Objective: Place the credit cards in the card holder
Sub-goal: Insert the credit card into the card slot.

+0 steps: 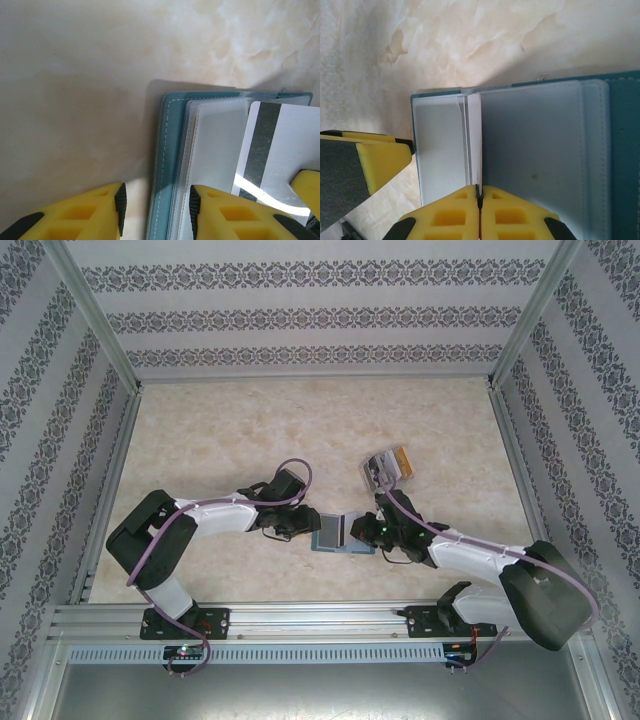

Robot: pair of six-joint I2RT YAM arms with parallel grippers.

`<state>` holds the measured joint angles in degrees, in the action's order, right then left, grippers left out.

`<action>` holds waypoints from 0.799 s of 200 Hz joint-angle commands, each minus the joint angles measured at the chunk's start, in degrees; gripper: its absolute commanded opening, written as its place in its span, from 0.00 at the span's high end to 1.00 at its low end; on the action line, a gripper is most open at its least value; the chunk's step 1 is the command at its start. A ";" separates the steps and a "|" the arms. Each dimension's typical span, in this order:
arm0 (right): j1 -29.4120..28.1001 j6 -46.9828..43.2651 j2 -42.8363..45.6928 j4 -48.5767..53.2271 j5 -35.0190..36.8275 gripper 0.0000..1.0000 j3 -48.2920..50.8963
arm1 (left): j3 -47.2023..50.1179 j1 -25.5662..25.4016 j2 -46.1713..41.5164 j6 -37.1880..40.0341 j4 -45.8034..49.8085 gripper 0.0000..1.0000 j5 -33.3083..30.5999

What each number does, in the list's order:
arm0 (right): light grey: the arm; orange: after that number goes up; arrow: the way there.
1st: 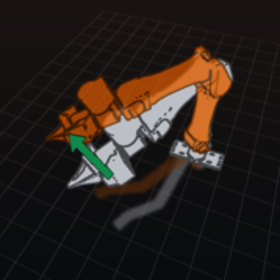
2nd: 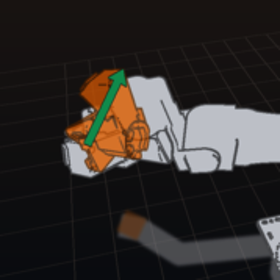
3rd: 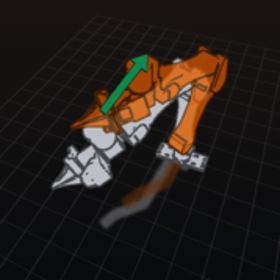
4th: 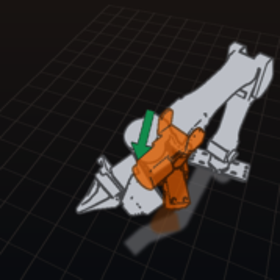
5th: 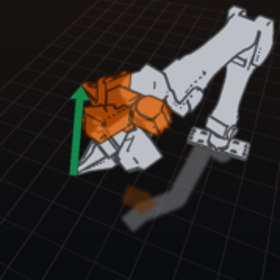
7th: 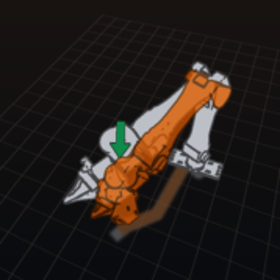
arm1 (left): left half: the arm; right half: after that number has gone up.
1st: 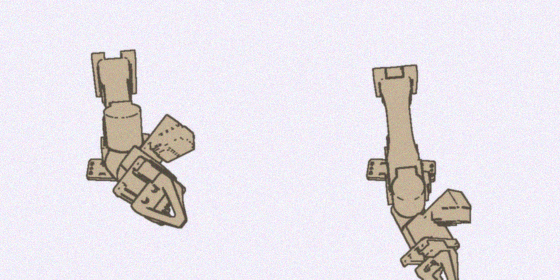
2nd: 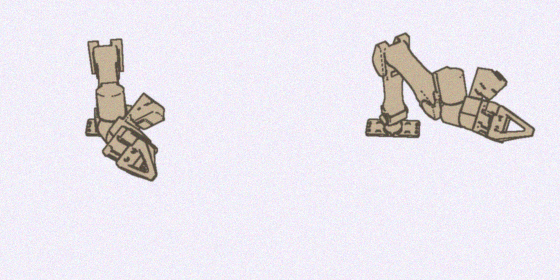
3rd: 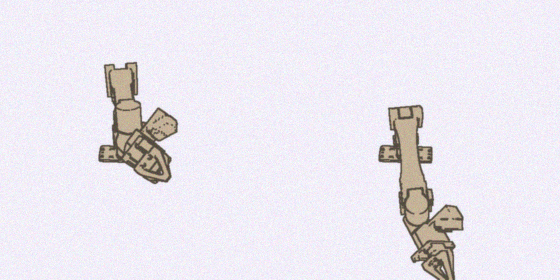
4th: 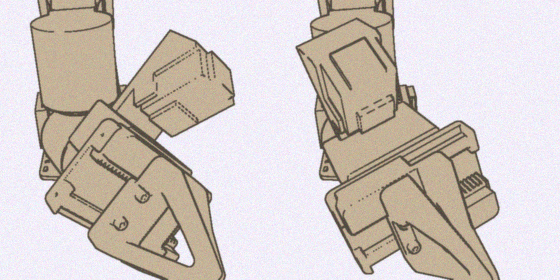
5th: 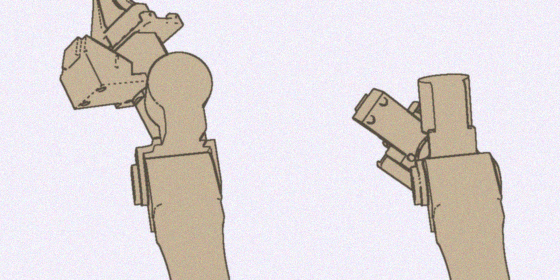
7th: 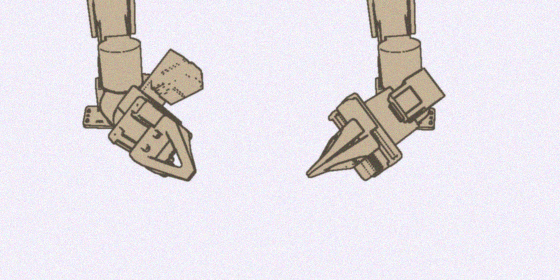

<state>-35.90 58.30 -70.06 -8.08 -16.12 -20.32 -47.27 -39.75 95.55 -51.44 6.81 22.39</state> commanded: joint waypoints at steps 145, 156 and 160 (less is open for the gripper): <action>-3.93 1.12 -9.21 -5.40 0.23 0.93 -1.54 | -1.68 -1.83 3.06 -0.55 -2.00 0.67 1.03; -4.08 0.73 -10.35 -5.36 -0.60 0.93 -2.49 | -1.77 -1.85 3.16 -0.59 -1.91 0.67 1.04; -4.17 0.82 -10.70 -5.29 -0.60 0.93 -2.82 | -1.82 -1.82 3.24 -0.51 -1.89 0.67 1.05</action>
<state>-38.92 60.05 -77.80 -16.97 -16.03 -21.30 -48.27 -40.12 97.21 -51.46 6.46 22.52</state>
